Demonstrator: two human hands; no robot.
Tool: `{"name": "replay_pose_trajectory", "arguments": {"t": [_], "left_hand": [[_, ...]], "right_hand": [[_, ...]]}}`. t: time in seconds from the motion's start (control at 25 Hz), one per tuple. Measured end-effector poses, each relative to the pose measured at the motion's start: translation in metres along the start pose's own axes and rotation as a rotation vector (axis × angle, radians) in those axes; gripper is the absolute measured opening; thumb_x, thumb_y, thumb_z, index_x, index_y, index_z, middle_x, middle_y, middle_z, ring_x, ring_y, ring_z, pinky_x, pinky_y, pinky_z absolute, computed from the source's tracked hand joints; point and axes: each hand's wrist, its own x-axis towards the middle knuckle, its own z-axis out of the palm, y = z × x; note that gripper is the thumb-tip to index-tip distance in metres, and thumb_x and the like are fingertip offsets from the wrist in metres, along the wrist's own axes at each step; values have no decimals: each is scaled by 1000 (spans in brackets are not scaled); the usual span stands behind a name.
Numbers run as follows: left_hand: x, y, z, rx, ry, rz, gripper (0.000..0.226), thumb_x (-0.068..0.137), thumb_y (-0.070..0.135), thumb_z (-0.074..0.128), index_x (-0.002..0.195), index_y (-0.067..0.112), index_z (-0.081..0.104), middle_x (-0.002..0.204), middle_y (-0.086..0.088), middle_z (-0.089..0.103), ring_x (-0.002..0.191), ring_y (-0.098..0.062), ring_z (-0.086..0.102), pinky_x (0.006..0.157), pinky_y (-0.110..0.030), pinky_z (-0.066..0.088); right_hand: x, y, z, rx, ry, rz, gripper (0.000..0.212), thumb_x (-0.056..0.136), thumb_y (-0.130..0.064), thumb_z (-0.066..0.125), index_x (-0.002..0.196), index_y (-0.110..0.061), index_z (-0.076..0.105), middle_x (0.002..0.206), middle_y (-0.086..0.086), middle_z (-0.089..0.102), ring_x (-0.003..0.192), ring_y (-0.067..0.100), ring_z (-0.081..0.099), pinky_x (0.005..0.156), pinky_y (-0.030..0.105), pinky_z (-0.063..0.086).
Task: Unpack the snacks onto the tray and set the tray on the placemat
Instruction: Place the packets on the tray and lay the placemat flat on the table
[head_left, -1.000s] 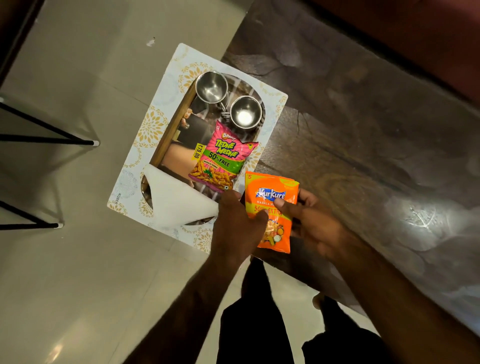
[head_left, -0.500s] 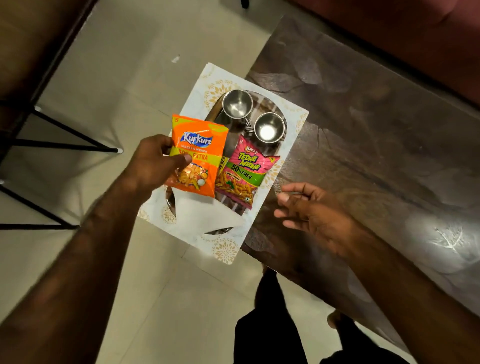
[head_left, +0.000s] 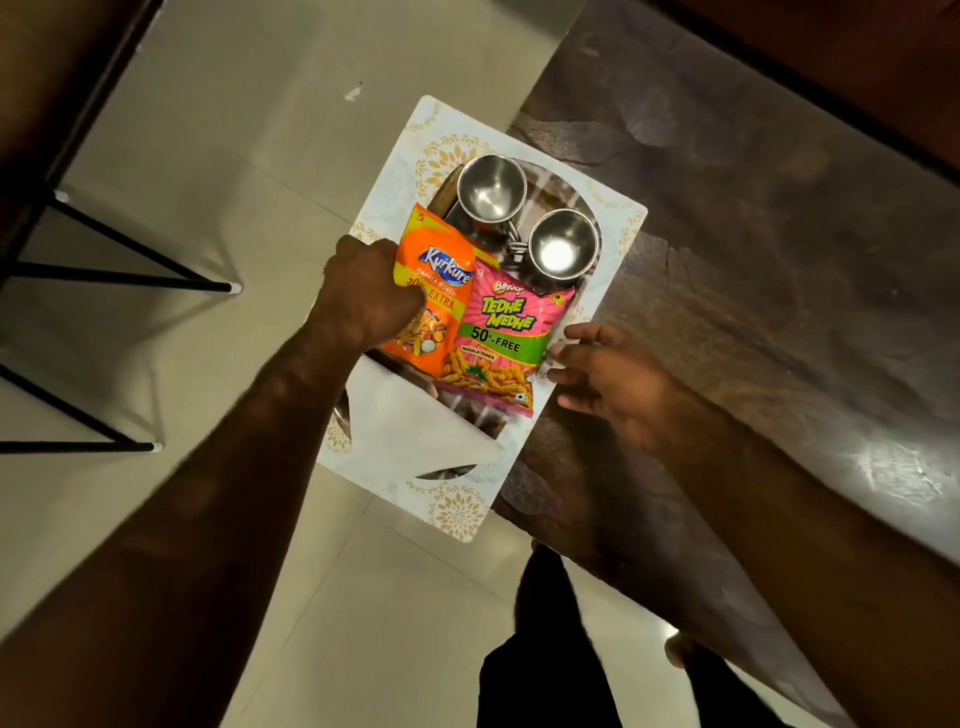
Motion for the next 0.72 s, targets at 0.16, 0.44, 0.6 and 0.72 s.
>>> {"name": "replay_pose_trajectory", "arguments": {"t": [0.16, 0.44, 0.6, 0.72], "left_hand": [[3, -11, 5, -78, -57, -12, 53, 99, 36, 53, 144, 8, 48, 145, -21, 50, 126, -37, 54, 108, -44, 45], [8, -23, 23, -396, -138, -105, 44, 100, 29, 41, 124, -5, 58, 129, -31, 59, 116, -48, 58, 62, -25, 46], [5, -24, 19, -504, -182, -101, 43, 99, 27, 41, 113, -9, 59, 123, -38, 57, 113, -55, 55, 67, -29, 48], [1, -22, 20, -545, -161, -124, 38, 105, 39, 38, 110, 13, 65, 118, -18, 69, 104, -33, 68, 91, -41, 55]], "right_hand": [[16, -2, 10, 11, 21, 44, 48, 89, -9, 68, 134, -13, 53, 124, 16, 71, 103, 26, 71, 78, 42, 57], [30, 7, 22, 16, 95, 18, 33, 89, -5, 67, 122, -6, 62, 113, 21, 75, 83, 23, 72, 88, 50, 62], [34, 9, 19, -13, 101, -5, 20, 92, -4, 66, 111, -6, 67, 105, 20, 77, 79, 23, 73, 84, 52, 63], [34, 10, 20, 10, 90, 15, 21, 91, -4, 65, 112, 1, 68, 109, 25, 75, 85, 29, 72, 89, 60, 59]]}}
